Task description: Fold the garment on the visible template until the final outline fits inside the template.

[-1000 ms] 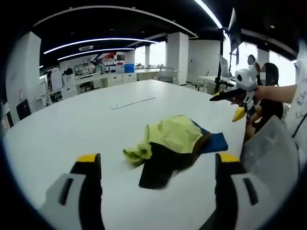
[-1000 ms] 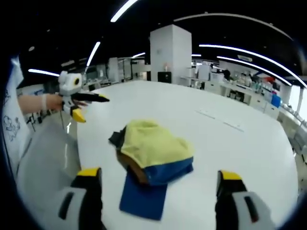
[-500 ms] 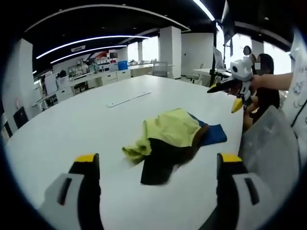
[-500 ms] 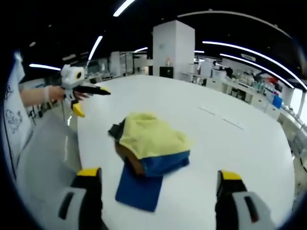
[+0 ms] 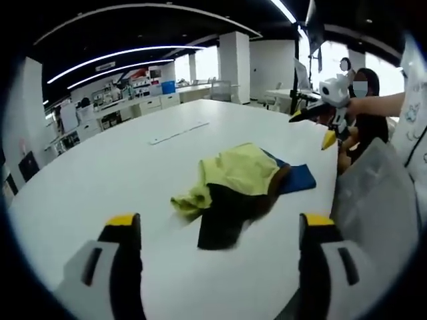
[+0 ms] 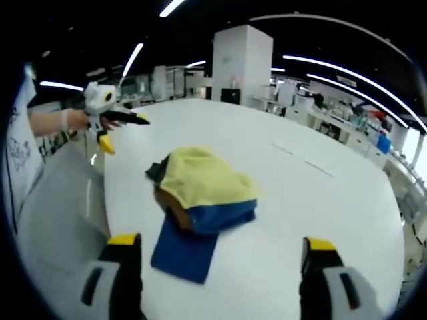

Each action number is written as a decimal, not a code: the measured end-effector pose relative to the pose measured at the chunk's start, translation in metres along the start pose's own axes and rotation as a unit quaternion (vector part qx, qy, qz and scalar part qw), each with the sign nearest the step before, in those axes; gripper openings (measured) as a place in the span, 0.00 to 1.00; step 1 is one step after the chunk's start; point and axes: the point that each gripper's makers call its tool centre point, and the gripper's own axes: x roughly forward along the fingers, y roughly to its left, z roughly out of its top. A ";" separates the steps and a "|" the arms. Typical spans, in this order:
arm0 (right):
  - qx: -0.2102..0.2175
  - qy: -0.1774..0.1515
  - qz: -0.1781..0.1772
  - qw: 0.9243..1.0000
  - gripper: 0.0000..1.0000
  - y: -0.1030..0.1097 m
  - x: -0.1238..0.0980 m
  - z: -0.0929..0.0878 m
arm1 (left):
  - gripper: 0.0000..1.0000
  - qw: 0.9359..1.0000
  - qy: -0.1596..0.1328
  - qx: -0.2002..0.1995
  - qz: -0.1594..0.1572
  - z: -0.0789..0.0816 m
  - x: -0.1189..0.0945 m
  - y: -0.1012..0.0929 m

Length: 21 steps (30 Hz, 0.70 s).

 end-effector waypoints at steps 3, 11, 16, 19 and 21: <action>-0.002 -0.003 -0.001 1.000 1.00 -0.001 0.002 0.000 | 0.92 1.000 -0.003 -0.003 0.000 0.000 0.004 -0.002; -0.012 0.007 -0.001 1.000 0.90 -0.003 0.008 -0.004 | 0.83 1.000 0.005 0.024 -0.003 -0.006 0.015 -0.015; -0.024 0.014 -0.002 1.000 0.84 -0.004 0.008 -0.008 | 0.77 0.999 0.005 0.038 0.001 -0.008 0.018 -0.013; -0.037 0.025 -0.002 0.999 0.83 -0.004 0.010 -0.014 | 0.70 0.999 0.005 0.053 0.002 -0.009 0.019 -0.014; -0.031 0.024 0.000 0.999 0.80 -0.003 0.011 -0.013 | 0.65 0.998 0.002 0.055 0.003 -0.013 0.022 -0.009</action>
